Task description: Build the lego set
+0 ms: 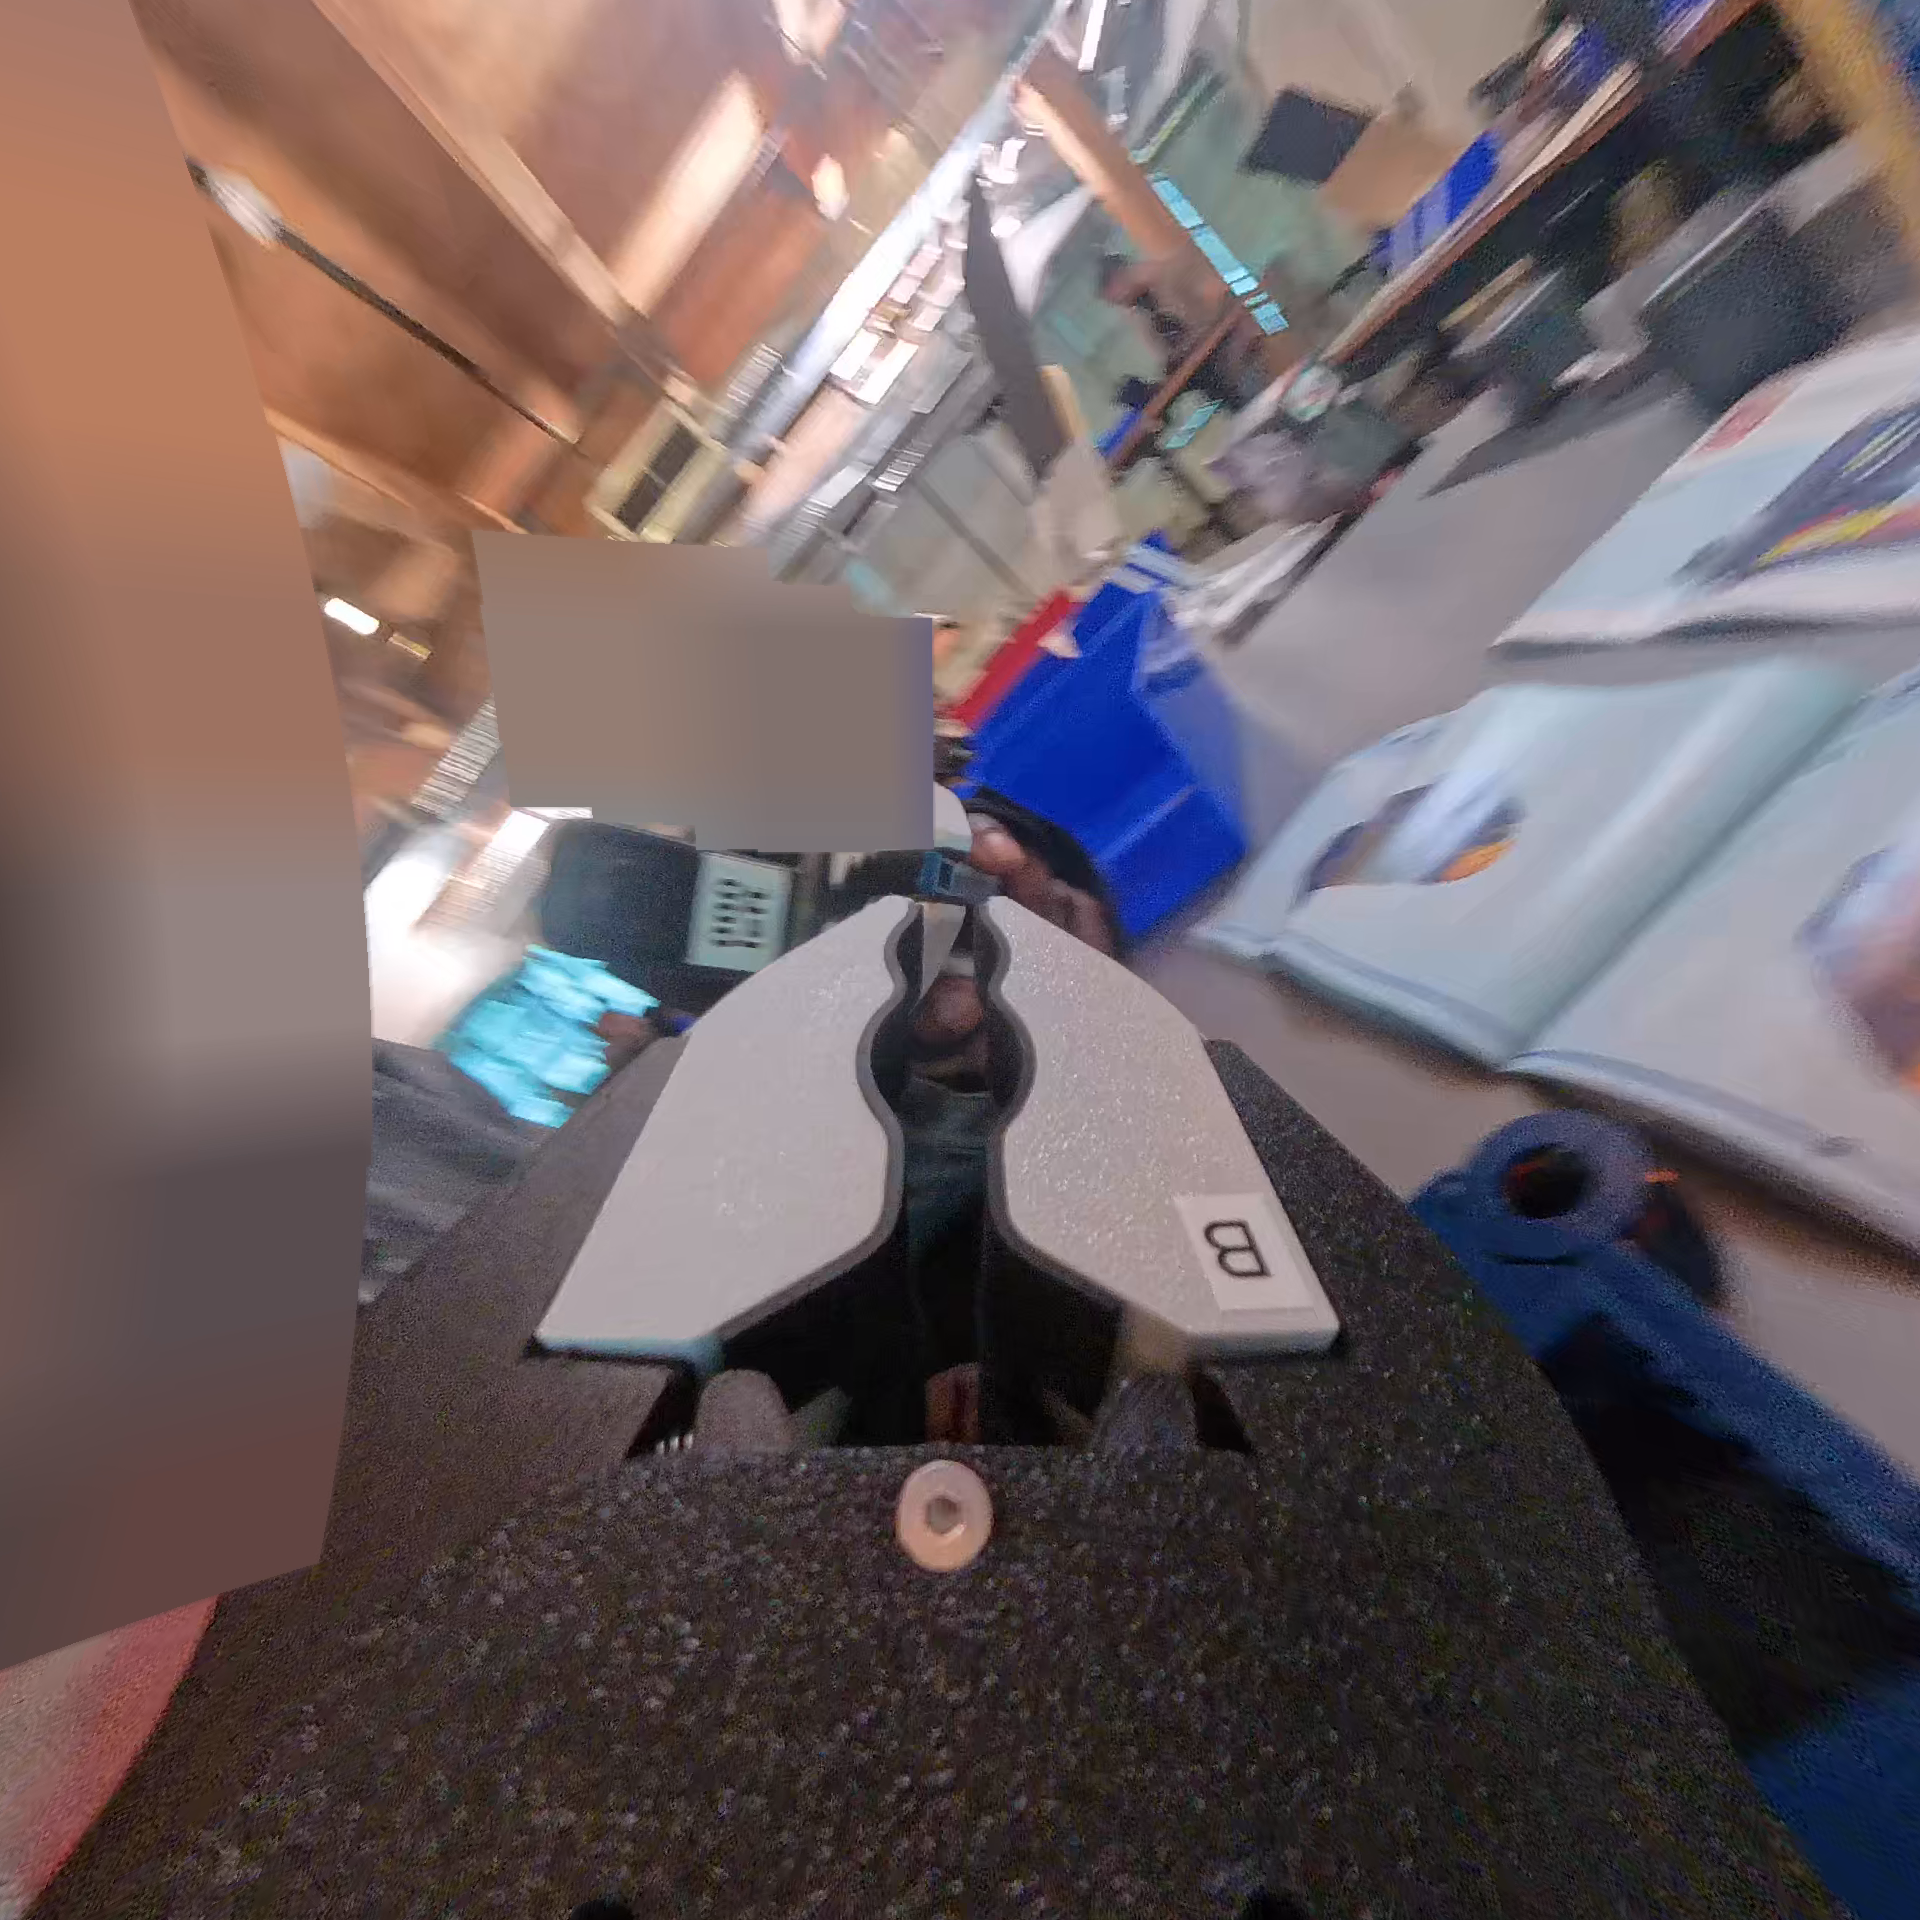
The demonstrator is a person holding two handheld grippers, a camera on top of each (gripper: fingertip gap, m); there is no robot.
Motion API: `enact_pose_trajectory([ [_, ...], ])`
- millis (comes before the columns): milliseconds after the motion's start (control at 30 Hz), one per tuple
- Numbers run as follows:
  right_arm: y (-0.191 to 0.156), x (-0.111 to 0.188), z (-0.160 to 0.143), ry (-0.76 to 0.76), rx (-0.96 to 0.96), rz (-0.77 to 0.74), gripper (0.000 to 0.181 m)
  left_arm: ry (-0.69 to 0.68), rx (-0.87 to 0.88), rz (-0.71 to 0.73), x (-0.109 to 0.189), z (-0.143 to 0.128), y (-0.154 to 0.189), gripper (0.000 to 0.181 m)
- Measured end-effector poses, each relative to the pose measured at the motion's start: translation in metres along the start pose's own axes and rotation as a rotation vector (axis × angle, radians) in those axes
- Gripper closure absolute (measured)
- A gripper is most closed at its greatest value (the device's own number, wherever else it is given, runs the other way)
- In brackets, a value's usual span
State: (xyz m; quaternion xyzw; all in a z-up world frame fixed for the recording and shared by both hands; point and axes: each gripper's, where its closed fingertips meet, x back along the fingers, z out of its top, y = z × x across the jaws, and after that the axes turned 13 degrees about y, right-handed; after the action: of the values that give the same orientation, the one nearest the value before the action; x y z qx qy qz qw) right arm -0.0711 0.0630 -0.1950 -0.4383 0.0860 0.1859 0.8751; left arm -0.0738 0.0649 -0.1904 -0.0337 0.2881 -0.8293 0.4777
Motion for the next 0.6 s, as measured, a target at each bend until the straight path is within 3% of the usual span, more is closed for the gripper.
enact_pose_trajectory([
  [100, 0.0049, -0.0011, 0.0012, -0.043, 0.301, -0.093, 0.173, -0.056, -0.117, 0.025, -0.0021, -0.0065, -0.0001, 0.174],
  [167, 0.0029, -0.0039, 0.0001, -0.055, 0.375, -0.097, 0.175, -0.053, -0.132, 0.022, -0.0039, -0.0062, 0.0024, 0.174],
  [600, 0.005, -0.0041, -0.0051, -0.123, 0.243, -0.032, 0.179, -0.053, -0.142, -0.006, -0.0055, -0.0084, 0.0065, 0.173],
])
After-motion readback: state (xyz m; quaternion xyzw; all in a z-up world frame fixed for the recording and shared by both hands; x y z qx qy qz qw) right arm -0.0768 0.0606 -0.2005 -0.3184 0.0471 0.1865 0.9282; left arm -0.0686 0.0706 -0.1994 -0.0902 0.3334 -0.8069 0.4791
